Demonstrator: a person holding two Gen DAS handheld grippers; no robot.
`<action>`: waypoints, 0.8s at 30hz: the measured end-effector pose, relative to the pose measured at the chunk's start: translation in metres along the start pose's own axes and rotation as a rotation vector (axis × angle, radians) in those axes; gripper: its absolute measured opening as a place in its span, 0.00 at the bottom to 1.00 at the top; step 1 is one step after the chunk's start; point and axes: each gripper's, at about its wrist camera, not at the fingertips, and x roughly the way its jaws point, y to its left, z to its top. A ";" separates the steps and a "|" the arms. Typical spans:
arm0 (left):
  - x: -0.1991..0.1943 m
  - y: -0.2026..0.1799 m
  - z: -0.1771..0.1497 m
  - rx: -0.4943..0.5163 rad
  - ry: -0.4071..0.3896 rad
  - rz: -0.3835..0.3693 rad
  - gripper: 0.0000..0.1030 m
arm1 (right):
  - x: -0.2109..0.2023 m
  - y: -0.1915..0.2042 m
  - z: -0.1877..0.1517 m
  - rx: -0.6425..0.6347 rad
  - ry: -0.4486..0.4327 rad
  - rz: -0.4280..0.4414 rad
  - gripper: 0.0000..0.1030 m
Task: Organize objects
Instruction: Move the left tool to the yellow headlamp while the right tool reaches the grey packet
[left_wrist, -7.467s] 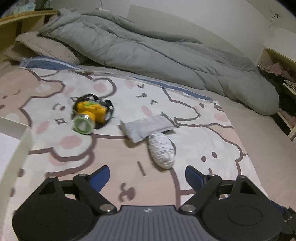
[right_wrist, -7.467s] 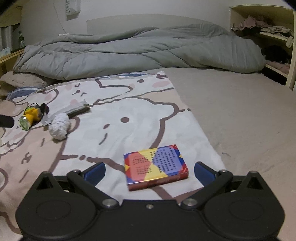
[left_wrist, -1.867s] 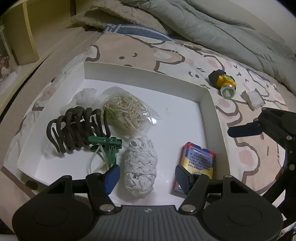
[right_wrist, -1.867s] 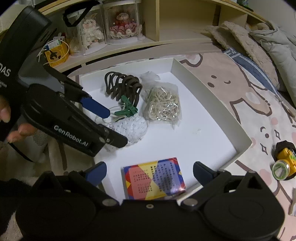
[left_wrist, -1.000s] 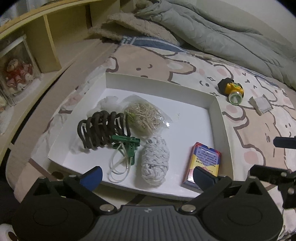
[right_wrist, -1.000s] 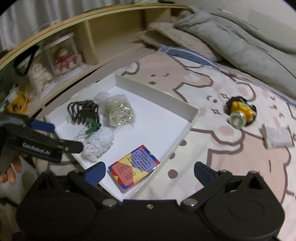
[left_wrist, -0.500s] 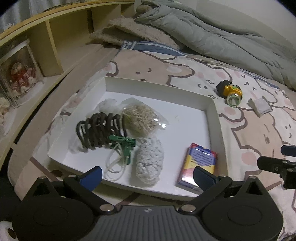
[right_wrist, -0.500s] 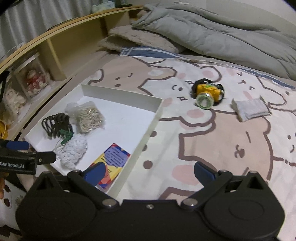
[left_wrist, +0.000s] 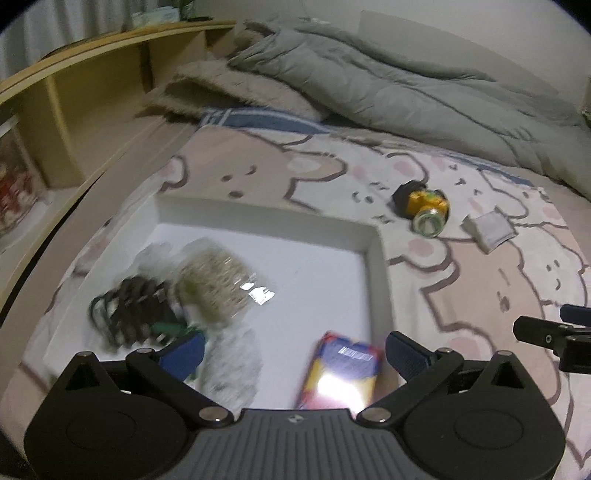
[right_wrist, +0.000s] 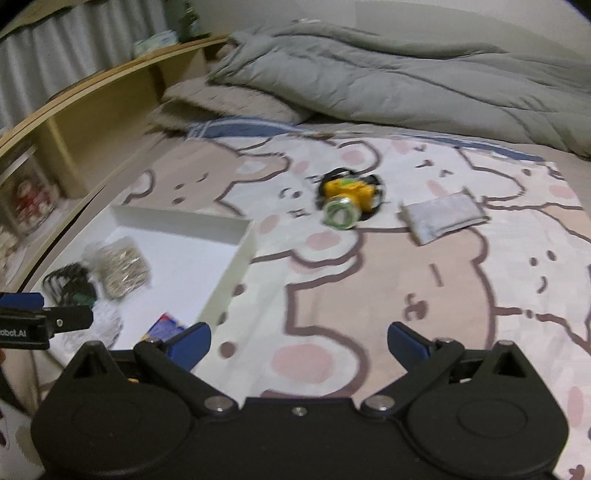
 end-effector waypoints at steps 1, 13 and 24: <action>0.002 -0.006 0.004 0.007 -0.007 -0.007 1.00 | 0.000 -0.005 0.002 0.013 -0.005 -0.014 1.00; 0.047 -0.066 0.058 0.062 -0.030 -0.072 0.95 | 0.011 -0.068 0.029 0.141 -0.094 -0.128 1.00; 0.075 -0.104 0.114 0.096 -0.001 -0.113 0.89 | 0.030 -0.110 0.075 0.248 -0.075 -0.201 0.99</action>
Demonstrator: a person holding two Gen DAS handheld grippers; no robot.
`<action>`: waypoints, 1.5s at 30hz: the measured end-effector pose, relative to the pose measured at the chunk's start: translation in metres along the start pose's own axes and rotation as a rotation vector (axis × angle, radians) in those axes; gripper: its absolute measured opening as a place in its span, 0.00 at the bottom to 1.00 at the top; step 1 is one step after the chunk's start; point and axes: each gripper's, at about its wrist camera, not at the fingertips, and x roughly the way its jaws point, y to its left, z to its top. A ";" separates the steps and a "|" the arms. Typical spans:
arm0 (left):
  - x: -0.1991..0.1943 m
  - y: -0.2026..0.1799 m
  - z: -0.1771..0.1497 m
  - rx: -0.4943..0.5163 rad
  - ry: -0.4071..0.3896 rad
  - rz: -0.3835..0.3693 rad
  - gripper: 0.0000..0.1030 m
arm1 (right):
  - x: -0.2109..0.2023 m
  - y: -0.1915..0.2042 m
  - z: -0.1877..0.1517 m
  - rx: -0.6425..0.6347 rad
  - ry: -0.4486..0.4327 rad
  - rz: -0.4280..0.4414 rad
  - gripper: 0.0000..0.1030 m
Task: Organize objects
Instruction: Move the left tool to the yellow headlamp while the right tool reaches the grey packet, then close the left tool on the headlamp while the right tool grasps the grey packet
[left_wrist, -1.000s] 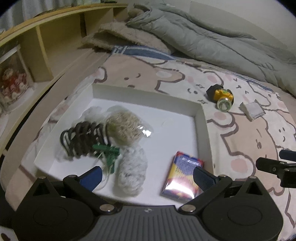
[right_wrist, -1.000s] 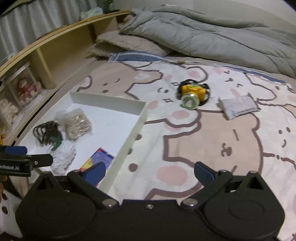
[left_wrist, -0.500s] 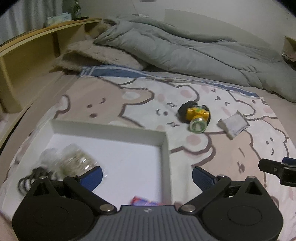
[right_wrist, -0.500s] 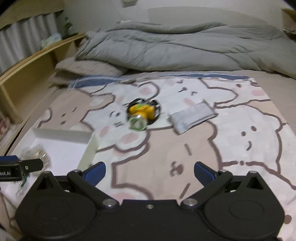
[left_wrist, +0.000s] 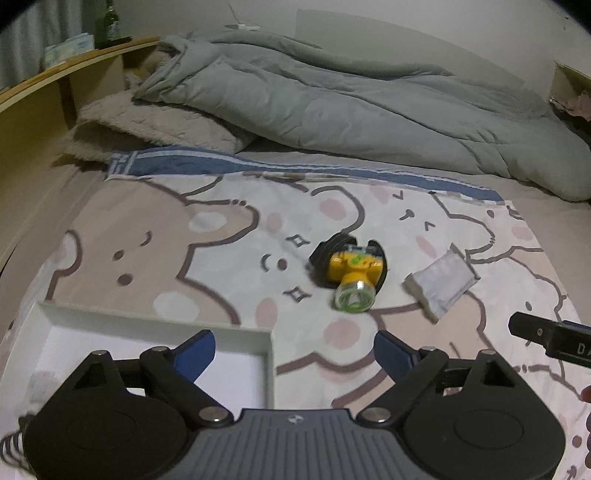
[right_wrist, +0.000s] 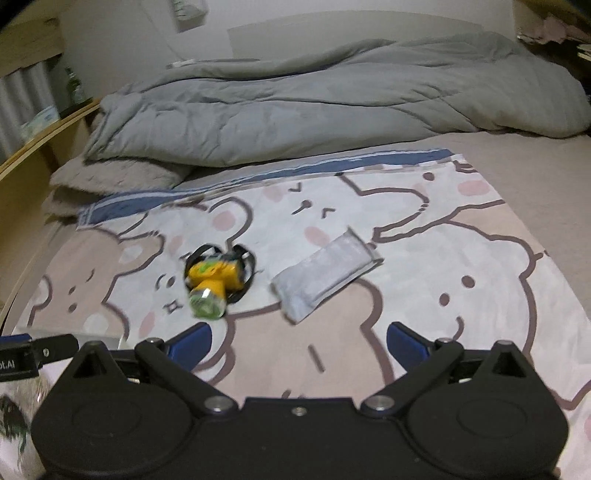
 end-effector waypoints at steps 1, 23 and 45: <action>0.003 -0.002 0.006 0.007 0.001 -0.004 0.88 | 0.002 -0.001 0.005 0.011 0.002 -0.008 0.99; 0.096 -0.046 0.073 0.197 0.120 -0.189 0.34 | 0.106 -0.045 0.064 0.547 0.150 -0.126 0.64; 0.157 -0.058 0.070 0.241 0.233 -0.189 0.49 | 0.206 -0.036 0.041 0.528 0.369 0.018 0.02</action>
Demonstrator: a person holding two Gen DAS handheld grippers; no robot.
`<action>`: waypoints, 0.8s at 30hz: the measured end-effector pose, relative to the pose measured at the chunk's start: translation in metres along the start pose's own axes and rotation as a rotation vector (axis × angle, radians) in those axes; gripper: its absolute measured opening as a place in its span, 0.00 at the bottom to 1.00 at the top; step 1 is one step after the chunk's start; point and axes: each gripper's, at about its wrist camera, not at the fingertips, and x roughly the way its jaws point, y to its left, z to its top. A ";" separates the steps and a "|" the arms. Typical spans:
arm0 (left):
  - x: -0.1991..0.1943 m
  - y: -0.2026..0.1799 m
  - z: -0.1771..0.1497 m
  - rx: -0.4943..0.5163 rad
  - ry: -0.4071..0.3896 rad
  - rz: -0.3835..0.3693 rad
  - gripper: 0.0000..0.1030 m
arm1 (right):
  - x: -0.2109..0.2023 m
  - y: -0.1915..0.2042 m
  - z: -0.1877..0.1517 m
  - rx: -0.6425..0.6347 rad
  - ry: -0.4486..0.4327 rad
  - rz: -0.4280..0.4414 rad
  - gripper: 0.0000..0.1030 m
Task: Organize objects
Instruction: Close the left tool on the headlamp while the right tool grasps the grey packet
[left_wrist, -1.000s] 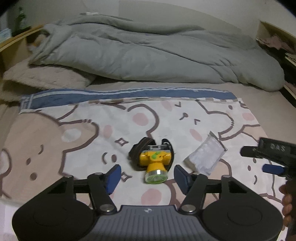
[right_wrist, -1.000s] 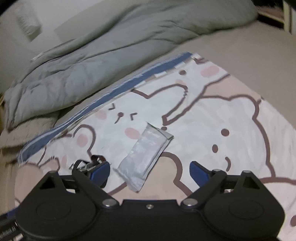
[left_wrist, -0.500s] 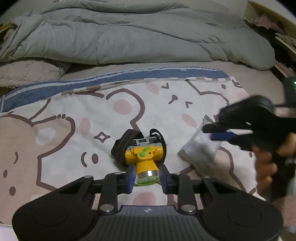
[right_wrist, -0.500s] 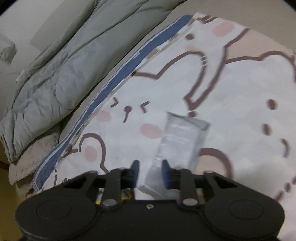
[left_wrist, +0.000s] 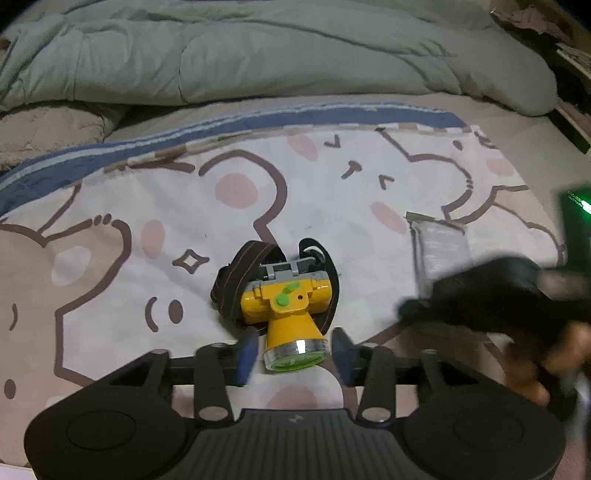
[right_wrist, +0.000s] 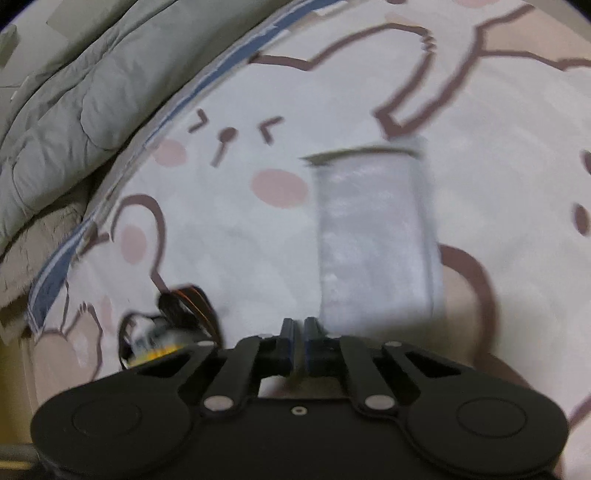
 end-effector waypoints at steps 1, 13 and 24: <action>0.005 0.000 0.002 -0.007 0.019 0.003 0.52 | -0.004 -0.007 -0.002 -0.010 0.005 -0.001 0.01; 0.049 0.000 0.032 -0.106 0.219 0.044 0.47 | -0.076 -0.010 -0.008 -0.347 -0.072 -0.045 0.24; 0.081 0.005 0.037 -0.213 0.303 0.079 0.44 | -0.044 -0.002 0.026 -0.494 -0.122 -0.188 0.74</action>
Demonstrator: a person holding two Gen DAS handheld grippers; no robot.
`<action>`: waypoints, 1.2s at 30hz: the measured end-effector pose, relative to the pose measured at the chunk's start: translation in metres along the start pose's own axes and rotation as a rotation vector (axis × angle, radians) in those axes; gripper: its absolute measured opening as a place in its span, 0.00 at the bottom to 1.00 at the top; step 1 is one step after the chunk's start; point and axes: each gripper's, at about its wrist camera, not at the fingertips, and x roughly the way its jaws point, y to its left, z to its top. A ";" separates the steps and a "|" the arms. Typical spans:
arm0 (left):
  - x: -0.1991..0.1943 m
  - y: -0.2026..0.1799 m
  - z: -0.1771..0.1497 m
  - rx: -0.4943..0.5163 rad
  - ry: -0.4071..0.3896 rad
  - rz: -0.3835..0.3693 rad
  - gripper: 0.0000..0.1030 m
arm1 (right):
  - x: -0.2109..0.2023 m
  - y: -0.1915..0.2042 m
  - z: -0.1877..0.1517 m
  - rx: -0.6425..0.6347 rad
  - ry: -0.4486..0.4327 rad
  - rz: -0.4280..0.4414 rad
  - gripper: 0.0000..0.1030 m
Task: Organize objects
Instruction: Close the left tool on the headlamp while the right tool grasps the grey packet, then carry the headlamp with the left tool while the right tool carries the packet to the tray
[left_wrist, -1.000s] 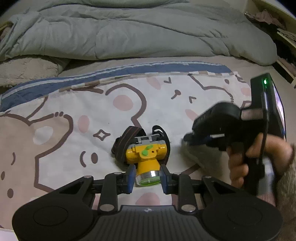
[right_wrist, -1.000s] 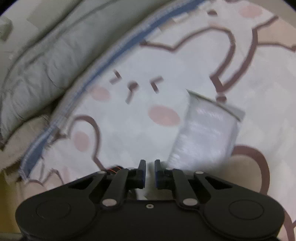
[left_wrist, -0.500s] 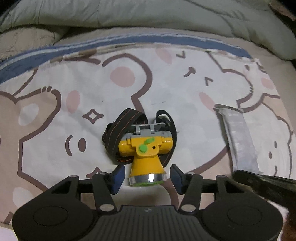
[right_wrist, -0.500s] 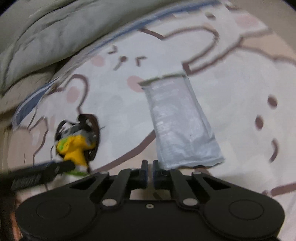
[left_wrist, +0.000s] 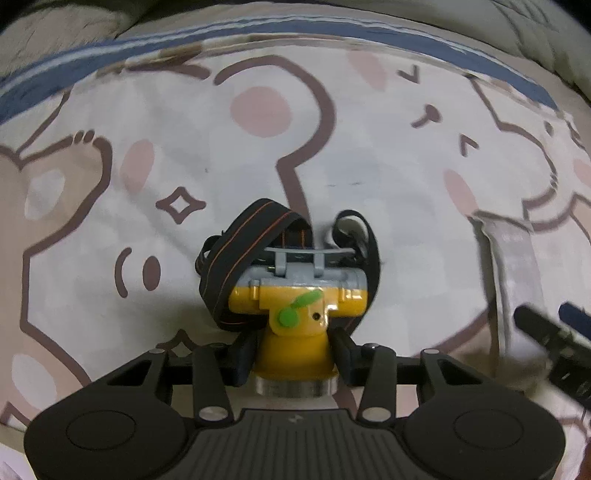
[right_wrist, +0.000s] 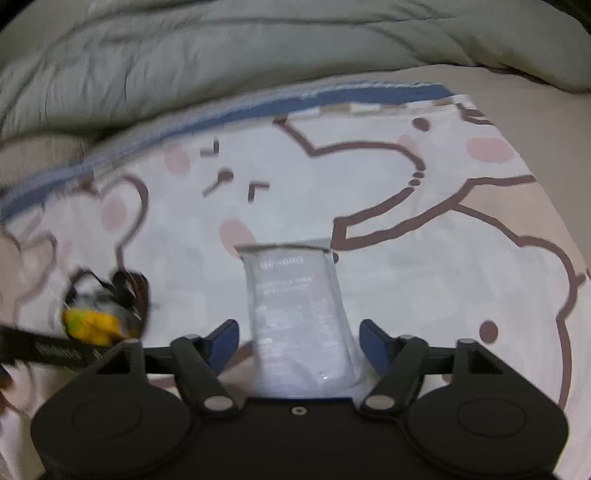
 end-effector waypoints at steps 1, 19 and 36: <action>0.002 0.000 0.000 -0.012 -0.002 0.003 0.44 | 0.005 0.002 0.000 -0.028 0.014 -0.005 0.75; -0.030 0.006 -0.024 -0.014 -0.147 -0.047 0.42 | 0.010 0.006 -0.015 -0.002 0.052 0.001 0.49; -0.116 0.033 -0.091 -0.084 -0.331 -0.097 0.43 | -0.094 0.037 -0.041 0.012 -0.140 0.039 0.48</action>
